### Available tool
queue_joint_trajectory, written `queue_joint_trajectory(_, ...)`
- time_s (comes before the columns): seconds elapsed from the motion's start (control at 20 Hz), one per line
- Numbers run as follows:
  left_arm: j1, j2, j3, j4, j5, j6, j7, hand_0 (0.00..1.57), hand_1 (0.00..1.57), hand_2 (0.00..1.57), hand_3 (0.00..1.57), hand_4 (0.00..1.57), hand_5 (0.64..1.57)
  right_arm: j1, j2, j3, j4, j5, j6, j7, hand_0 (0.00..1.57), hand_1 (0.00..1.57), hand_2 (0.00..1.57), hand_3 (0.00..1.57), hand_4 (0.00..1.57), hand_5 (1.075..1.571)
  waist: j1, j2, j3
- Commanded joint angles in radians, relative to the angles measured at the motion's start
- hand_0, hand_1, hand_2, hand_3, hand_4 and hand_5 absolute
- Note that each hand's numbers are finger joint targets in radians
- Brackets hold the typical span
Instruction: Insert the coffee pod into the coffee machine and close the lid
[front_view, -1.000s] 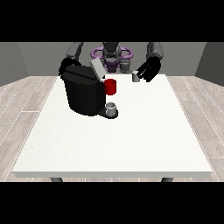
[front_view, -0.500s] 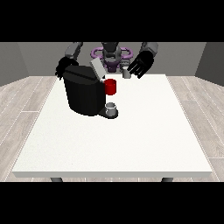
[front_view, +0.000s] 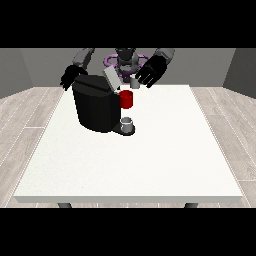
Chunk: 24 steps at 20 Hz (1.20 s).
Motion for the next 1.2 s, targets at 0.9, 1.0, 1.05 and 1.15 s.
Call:
queue_joint_trajectory(0.9,-0.044,-0.01,0.013,0.04,-0.032,0.015,-0.013,1.18,1.18,1.25,1.18,0.49,1.571,0.011,-0.018,-0.012,-0.058,-0.021,0.025,-0.016,0.0,0.0,0.0,0.0,0.51,1.571,-0.032,0.066,0.0)
queue_joint_trajectory(1.0,-0.034,0.005,0.007,0.041,-0.033,-0.016,-0.039,1.19,1.19,1.26,1.2,0.49,1.571,0.027,0.012,-0.009,-0.061,-0.01,-0.016,-0.013,0.0,0.0,0.0,0.0,0.5,1.571,-0.012,0.049,0.0)
queue_joint_trajectory(1.05,-0.072,-0.06,-0.014,0.024,-0.044,-0.011,0.049,1.2,1.2,1.27,1.2,0.5,1.571,0.019,-0.01,-0.024,-0.002,-0.023,0.018,-0.019,0.0,0.0,0.0,0.0,0.46,1.571,-0.01,0.029,0.0005)
queue_joint_trajectory(1.15,-0.068,-0.016,0.001,0.023,-0.036,-0.023,-0.007,1.19,1.19,1.27,1.2,0.51,1.571,0.017,0.013,-0.032,0.003,-0.018,-0.009,-0.082,0.0,0.0,0.0,0.0,0.45,1.571,0.011,0.072,0.0004)
